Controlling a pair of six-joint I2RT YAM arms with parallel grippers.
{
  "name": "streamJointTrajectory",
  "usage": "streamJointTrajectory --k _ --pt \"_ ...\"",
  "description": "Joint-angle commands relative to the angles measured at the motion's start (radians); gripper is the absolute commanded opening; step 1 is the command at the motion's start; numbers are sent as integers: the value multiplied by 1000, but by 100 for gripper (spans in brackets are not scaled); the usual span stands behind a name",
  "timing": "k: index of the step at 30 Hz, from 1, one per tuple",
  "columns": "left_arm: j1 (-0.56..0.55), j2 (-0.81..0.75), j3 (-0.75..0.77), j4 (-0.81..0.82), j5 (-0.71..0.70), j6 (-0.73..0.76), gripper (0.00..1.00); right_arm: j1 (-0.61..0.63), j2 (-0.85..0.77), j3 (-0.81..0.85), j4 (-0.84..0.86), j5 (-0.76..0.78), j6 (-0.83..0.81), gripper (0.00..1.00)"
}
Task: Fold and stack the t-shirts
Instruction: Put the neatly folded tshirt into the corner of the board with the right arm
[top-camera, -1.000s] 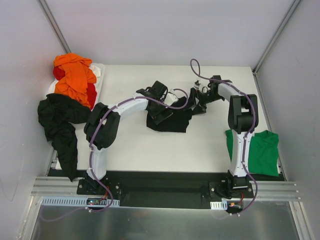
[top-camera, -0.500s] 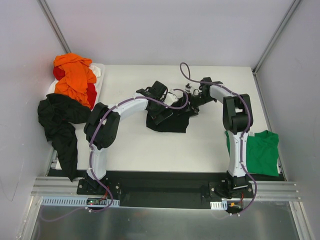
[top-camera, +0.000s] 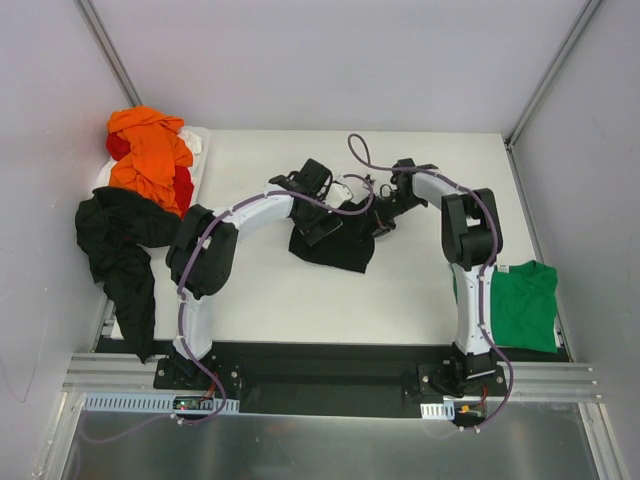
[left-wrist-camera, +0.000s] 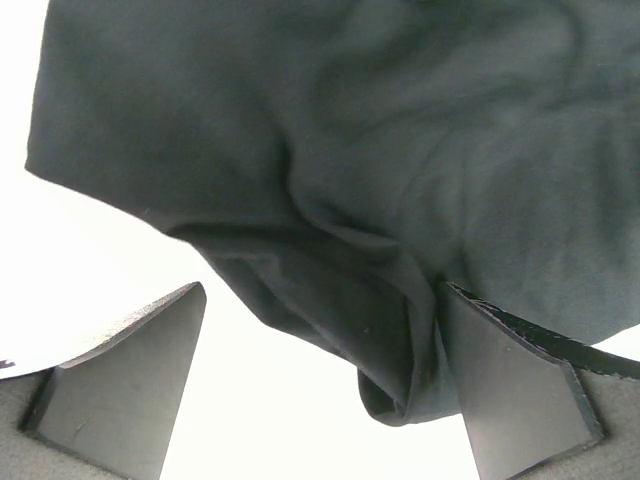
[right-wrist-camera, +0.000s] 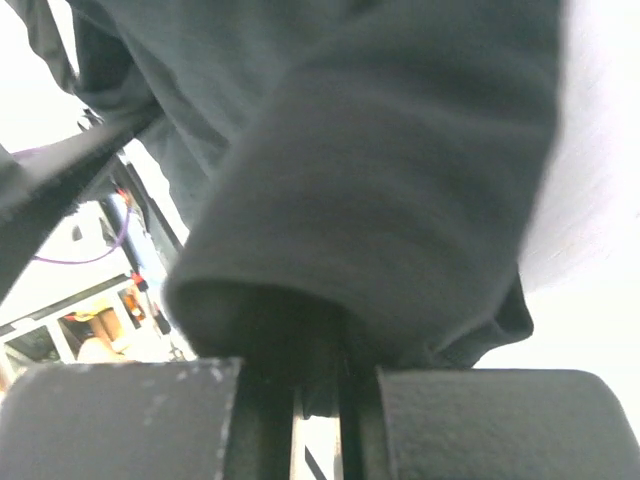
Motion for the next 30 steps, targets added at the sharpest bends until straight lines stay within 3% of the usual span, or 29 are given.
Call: streamJointTrajectory --k 1,13,30 --pt "22 -83 19 -12 -36 27 99 9 -135 -37 -114 89 -88 1" --pt "120 -169 65 -12 -115 64 99 -3 -511 -213 -226 287 -137 1" --pt "143 -252 -36 -14 -115 59 99 -146 -751 -375 -339 470 -221 1"
